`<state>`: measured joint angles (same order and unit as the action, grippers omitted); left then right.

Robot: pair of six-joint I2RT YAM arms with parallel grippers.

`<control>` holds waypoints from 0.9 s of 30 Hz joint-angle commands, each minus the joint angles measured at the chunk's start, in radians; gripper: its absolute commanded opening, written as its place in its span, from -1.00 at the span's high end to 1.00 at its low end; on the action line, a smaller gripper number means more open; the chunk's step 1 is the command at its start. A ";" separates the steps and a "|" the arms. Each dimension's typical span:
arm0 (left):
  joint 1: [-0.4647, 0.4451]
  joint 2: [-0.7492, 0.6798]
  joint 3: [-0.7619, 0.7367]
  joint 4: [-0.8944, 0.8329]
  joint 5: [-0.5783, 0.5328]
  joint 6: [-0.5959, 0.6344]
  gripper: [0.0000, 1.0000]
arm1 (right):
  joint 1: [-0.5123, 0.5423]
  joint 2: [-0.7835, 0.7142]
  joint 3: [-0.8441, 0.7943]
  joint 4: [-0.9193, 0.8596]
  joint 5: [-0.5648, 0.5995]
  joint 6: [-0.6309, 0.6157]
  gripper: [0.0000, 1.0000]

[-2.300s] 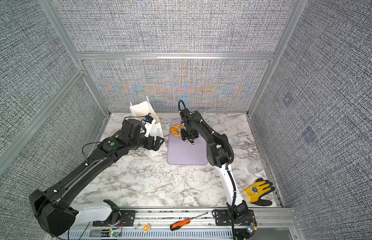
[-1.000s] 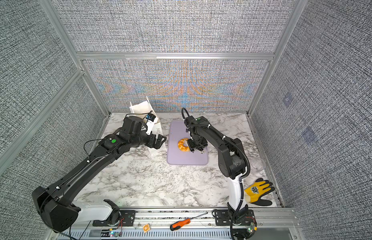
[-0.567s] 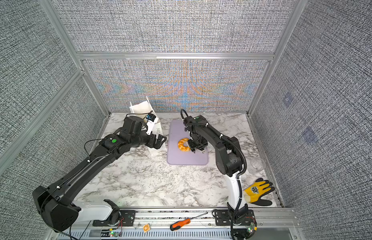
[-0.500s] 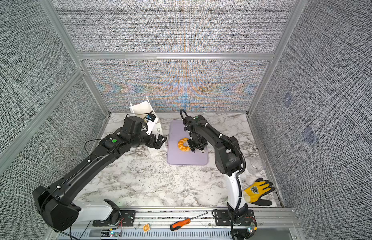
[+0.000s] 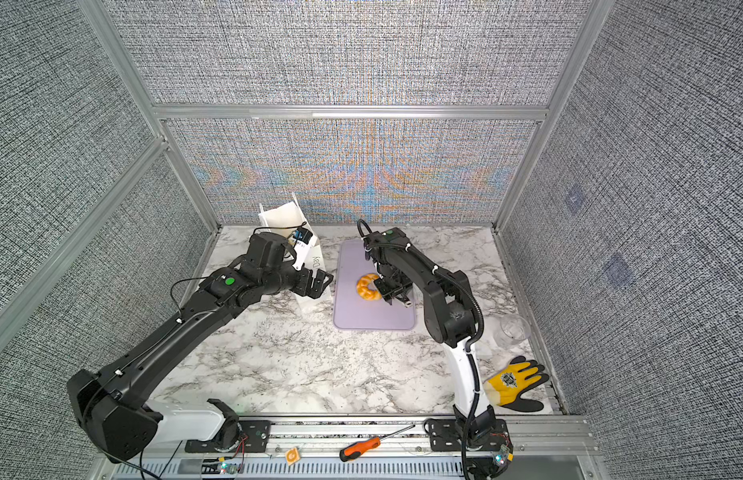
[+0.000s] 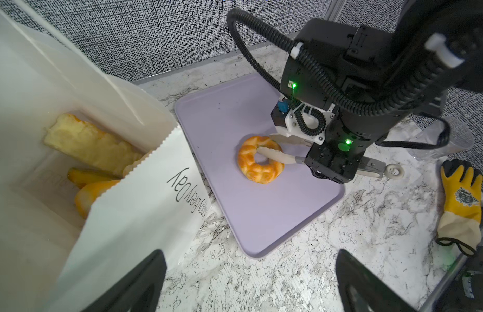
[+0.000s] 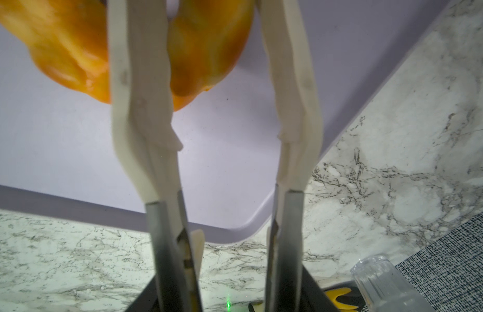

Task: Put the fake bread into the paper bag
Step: 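Lower the tongs around the ring bun on the tray with right gripper, then close the tongs on the ring bun with right gripper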

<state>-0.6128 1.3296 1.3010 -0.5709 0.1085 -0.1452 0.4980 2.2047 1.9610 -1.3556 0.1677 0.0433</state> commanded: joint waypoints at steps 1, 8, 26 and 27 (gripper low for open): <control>0.000 -0.004 0.001 0.006 0.000 0.014 -0.99 | 0.002 0.005 0.008 -0.043 0.006 -0.015 0.07; 0.001 -0.013 -0.003 0.009 -0.016 0.011 -0.99 | 0.001 0.000 0.012 -0.051 0.004 -0.029 0.21; 0.004 -0.046 0.001 -0.004 -0.094 0.035 -0.99 | -0.018 -0.136 -0.035 0.052 -0.121 0.003 0.32; 0.004 -0.046 0.004 -0.011 -0.102 0.039 -0.99 | -0.019 -0.148 -0.042 0.058 -0.128 0.009 0.32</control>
<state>-0.6106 1.2877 1.2942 -0.5728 0.0395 -0.1268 0.4789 2.0830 1.9278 -1.3098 0.0666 0.0330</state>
